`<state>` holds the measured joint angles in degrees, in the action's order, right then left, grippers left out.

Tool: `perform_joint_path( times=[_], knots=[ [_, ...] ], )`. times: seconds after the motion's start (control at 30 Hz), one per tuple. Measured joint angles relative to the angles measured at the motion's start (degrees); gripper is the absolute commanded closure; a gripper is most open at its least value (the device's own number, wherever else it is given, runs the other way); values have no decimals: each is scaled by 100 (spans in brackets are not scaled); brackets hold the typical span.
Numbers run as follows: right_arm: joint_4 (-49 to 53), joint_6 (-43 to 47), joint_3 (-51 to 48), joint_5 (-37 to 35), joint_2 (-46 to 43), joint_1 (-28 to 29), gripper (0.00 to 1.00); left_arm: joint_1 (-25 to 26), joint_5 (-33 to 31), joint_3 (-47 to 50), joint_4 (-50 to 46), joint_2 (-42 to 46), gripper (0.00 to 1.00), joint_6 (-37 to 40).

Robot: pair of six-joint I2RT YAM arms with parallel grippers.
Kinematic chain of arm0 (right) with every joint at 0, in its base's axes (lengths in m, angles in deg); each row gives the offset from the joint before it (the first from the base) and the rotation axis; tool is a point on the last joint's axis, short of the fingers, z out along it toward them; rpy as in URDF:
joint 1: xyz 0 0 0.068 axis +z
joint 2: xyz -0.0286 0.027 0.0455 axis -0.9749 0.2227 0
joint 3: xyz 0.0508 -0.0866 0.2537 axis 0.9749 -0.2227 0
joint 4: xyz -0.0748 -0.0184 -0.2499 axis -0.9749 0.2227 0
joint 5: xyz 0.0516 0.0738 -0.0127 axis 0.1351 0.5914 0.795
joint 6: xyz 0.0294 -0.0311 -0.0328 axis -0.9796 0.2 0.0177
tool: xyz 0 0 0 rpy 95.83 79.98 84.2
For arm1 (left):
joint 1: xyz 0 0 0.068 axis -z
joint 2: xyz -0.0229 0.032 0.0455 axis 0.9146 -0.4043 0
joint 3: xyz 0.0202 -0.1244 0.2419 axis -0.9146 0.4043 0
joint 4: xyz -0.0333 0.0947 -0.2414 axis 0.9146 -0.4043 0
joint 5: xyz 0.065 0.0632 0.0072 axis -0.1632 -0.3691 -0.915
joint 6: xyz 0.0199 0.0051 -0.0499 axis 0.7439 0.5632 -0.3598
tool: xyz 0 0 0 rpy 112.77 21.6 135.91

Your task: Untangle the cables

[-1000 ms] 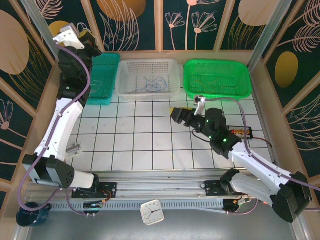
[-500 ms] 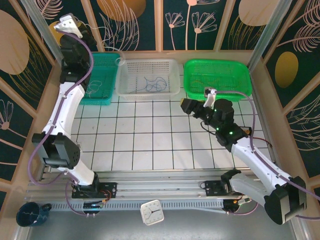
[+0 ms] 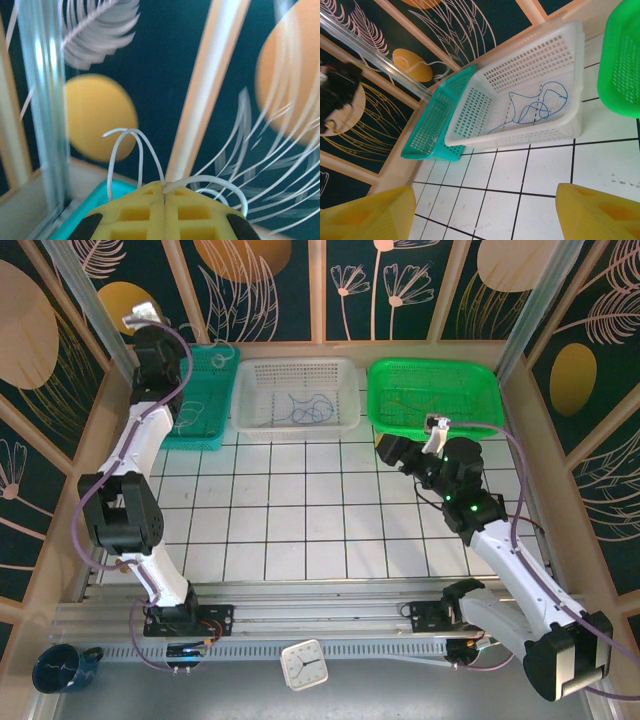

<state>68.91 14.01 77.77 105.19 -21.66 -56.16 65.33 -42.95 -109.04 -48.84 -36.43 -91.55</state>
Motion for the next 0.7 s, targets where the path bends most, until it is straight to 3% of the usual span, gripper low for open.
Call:
perform_joint_path(
  times=[0.3,0.33,0.4,0.43,0.47,0.63,0.7],
  knots=[
    [179,0,-61,22,-149,-4,26,-295,-98,1034,59,-308,98,-114],
    [197,-2,-66,22,-186,-4,25,-295,-96,1036,74,-308,83,-111],
    [214,-2,-81,24,-264,-4,25,-295,-46,1036,92,-306,30,-85],
    [229,-2,-83,24,-297,-4,25,-295,-2,1036,92,-304,11,-83],
    [245,-4,-85,24,-330,-7,25,-295,59,1036,83,-295,1,-92],
    [289,17,-101,15,-455,-15,15,-295,400,629,-726,-269,1,-151],
    [315,85,-129,-52,-492,-26,4,-295,579,280,-1156,-262,1,-177]
  ],
)
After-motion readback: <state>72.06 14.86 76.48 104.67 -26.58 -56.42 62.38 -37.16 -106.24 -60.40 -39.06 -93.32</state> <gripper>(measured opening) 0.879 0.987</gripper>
